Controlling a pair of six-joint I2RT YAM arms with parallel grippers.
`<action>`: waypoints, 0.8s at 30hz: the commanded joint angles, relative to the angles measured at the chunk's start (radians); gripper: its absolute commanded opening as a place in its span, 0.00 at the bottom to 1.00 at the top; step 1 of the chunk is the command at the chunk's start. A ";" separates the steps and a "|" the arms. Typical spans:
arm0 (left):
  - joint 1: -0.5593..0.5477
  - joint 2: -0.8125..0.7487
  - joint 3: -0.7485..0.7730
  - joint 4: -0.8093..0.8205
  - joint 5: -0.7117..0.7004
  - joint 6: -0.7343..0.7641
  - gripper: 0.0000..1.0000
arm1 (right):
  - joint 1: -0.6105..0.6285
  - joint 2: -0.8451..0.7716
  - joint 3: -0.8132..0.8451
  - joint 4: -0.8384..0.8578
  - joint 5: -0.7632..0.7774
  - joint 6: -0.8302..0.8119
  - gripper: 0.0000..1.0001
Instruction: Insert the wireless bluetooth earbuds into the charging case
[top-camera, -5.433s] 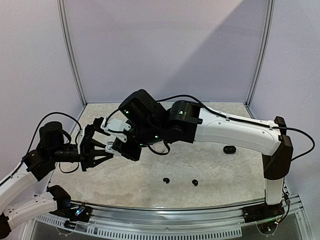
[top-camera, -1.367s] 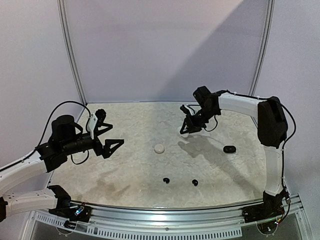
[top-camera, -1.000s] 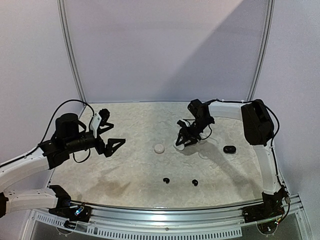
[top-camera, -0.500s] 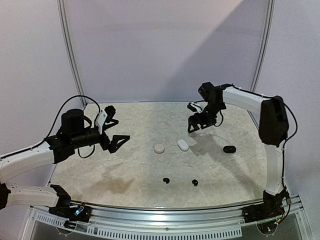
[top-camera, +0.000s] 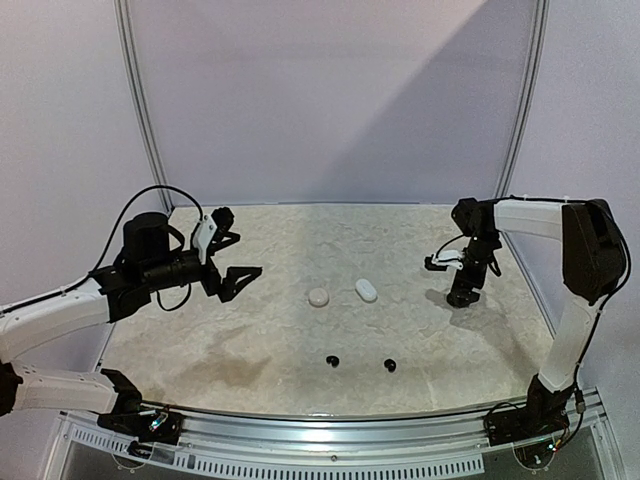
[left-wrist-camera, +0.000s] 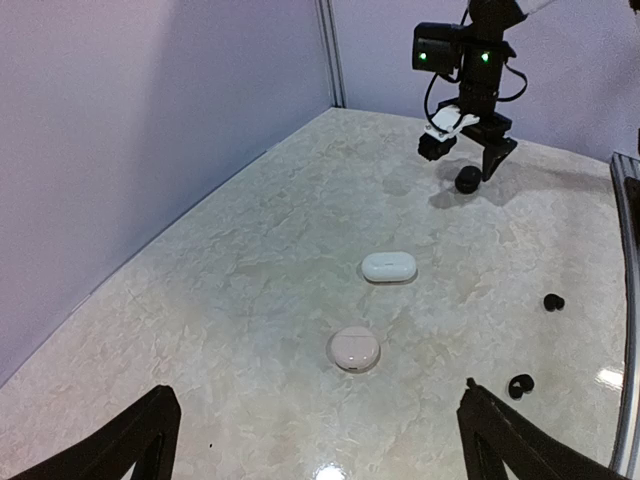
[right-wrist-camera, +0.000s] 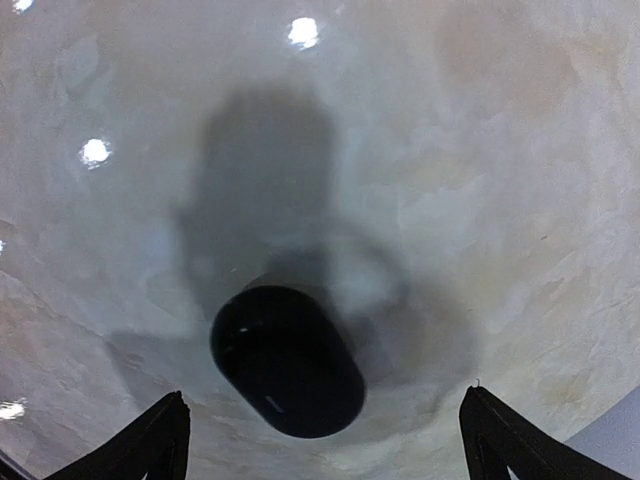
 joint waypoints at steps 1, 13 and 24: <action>0.005 0.014 0.033 -0.027 0.015 0.030 0.99 | -0.018 0.003 0.003 0.101 0.047 -0.174 0.95; 0.005 0.033 0.046 -0.034 0.017 0.057 0.99 | -0.022 0.114 0.012 0.010 0.023 -0.244 0.74; 0.006 0.027 0.046 -0.015 0.006 0.017 0.99 | -0.018 0.064 0.032 0.056 -0.019 -0.162 0.25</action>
